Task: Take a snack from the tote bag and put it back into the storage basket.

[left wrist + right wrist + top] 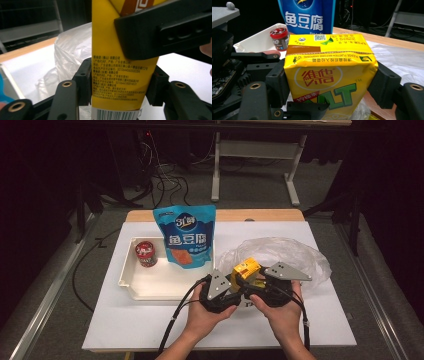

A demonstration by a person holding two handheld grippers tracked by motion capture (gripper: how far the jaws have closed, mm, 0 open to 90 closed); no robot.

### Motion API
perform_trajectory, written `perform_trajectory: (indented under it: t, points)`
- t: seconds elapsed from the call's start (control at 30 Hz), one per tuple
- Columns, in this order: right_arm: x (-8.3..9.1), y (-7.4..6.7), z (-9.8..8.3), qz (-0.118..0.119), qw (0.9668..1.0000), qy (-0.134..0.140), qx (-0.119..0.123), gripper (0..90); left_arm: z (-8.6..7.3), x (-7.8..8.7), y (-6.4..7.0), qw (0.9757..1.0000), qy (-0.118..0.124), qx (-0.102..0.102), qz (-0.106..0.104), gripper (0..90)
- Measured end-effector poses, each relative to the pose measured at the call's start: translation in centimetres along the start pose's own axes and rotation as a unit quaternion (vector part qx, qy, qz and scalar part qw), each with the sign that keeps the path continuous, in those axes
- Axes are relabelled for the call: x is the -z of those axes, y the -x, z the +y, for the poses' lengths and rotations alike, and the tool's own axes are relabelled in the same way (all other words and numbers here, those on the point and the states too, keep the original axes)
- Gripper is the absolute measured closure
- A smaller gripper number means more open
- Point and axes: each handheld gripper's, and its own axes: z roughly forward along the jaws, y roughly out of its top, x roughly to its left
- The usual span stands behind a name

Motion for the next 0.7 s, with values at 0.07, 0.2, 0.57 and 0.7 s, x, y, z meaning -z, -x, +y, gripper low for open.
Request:
perform_trajectory:
  t: [0.07, 0.2, 0.57, 0.7]
  points:
    - [-0.1, 0.0, 0.0, 0.008, 1.0000, 0.000, -0.001, 28.2, -0.1, 0.1, -0.1, 1.0000, 0.000, 0.007, -0.005, 50.6]
    - [-0.1, 0.0, -0.1, 0.021, 0.9997, 0.003, -0.011, 27.0, -0.2, 0.3, -0.7, 0.9997, 0.001, 0.018, -0.014, 51.1]
    - [1.5, 0.3, 0.1, 0.042, 0.9987, 0.025, -0.013, 22.9, -0.1, 1.9, -3.1, 0.9994, 0.003, 0.035, -0.005, 51.4]
    - [2.3, 0.6, 0.0, 0.046, 0.9983, 0.032, -0.014, 28.1, 0.0, 2.7, -3.7, 0.9992, 0.006, 0.039, -0.002, 51.5]
